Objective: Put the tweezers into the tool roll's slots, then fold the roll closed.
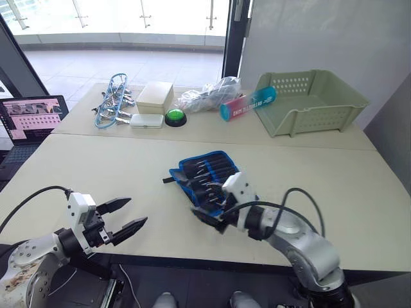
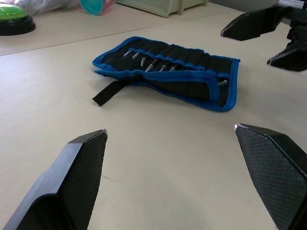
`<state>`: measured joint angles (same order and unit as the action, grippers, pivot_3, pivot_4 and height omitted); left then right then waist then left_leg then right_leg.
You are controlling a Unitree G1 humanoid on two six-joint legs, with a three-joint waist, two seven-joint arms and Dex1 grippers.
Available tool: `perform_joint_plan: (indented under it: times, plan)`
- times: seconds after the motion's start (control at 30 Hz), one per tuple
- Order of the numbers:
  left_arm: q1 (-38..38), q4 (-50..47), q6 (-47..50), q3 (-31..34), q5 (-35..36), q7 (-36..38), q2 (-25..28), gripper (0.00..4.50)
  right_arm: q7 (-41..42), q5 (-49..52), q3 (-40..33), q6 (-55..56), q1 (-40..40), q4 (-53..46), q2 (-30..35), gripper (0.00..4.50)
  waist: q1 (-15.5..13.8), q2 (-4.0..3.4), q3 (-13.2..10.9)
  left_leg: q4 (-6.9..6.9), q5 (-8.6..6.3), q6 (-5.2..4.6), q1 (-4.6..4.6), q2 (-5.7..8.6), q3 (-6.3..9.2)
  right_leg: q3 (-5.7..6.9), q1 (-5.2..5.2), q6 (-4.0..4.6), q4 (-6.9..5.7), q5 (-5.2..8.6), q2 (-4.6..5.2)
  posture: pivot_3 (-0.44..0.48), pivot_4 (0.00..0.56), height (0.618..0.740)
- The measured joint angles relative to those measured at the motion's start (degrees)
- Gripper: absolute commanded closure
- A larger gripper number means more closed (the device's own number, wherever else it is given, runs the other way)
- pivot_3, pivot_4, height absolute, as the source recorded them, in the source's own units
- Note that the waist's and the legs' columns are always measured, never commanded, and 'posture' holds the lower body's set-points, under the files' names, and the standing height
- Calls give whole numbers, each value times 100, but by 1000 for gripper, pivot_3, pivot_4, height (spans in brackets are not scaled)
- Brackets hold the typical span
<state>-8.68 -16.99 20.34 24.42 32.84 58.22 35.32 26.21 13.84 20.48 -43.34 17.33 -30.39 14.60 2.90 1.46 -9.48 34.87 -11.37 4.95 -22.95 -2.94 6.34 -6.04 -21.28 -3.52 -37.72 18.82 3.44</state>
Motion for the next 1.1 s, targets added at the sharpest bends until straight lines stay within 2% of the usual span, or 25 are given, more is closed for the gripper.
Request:
perform_joint_plan:
  times: [0.1,0.2,0.33,0.6,0.67,1.0,1.1]
  plan:
    - [36,2,-58,-41,-3,-120,0,0,-623,-612,425,300,63,577,-461,57,-1,1,0,-1,1,2,-1,0,0,0,-8,0,-14,0,0,0,150,740]
    - [114,13,-52,-85,-32,-258,4,0,-955,-1056,664,483,158,916,-624,57,-5,1,0,0,1,3,-2,0,0,0,-11,0,-21,0,0,0,150,740]
    - [187,73,-44,-94,-47,-442,8,0,-1133,-1259,636,662,161,1140,-767,1225,5,0,0,-1,1,3,-1,0,0,0,-16,0,-27,0,0,0,150,740]
    - [195,101,-49,-172,-46,-482,16,0,-1103,-1270,594,822,17,1131,-832,3991,60,0,0,-1,1,3,0,0,0,1,-16,1,-32,0,0,0,150,740]
    - [198,115,-37,-172,-42,-501,32,0,-1053,-1282,595,823,-20,1131,-814,4464,68,0,0,-1,2,2,0,0,0,1,-16,1,-32,0,0,0,150,740]
    - [506,117,162,-182,10,-710,106,0,-813,-1294,447,851,121,1141,-664,4464,103,0,0,-1,2,2,1,0,0,1,-16,2,-34,1,-1,0,150,740]
    - [668,192,127,-317,-5,-613,181,0,-354,-1223,402,1110,177,1117,-352,4464,99,0,0,1,2,2,1,0,0,1,-14,2,-33,1,-1,0,150,740]
